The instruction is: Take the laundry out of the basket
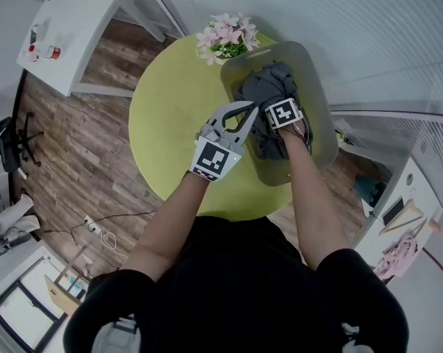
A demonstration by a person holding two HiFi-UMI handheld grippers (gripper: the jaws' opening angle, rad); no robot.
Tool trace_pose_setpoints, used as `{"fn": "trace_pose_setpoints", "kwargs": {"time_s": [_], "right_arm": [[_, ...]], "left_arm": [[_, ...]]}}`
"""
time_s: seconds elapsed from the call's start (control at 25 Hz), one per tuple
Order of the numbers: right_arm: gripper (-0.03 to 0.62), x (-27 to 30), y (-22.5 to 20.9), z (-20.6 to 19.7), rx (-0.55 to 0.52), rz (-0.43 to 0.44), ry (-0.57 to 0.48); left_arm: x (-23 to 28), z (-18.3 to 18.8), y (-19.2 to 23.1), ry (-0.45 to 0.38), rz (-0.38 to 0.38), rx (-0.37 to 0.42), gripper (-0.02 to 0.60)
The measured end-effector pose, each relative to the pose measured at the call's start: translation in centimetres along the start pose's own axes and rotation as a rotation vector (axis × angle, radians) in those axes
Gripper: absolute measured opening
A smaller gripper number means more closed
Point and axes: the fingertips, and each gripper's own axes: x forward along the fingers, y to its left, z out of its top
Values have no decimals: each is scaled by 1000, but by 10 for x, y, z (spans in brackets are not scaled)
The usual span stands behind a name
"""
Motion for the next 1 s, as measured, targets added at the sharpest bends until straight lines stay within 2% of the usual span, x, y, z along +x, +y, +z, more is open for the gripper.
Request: {"fn": "trace_pose_setpoints", "kwargs": {"time_s": [0.12,0.44,0.72,1.0], "right_arm": [[324,-14,6,4,-21,18,-6],[319,-64,26,15,-72,78,-58],[319,-121,44,23,-180,109,-55],[319,-174,68,22,-267,92,-70]], "left_arm": [[-7,3,1,-5,14,-23,9],[-22,16,-2,-7,41,0,8],[-40,30,-14,-18,69,23,8],[-62,54,-34,-37,85,51,8]]}}
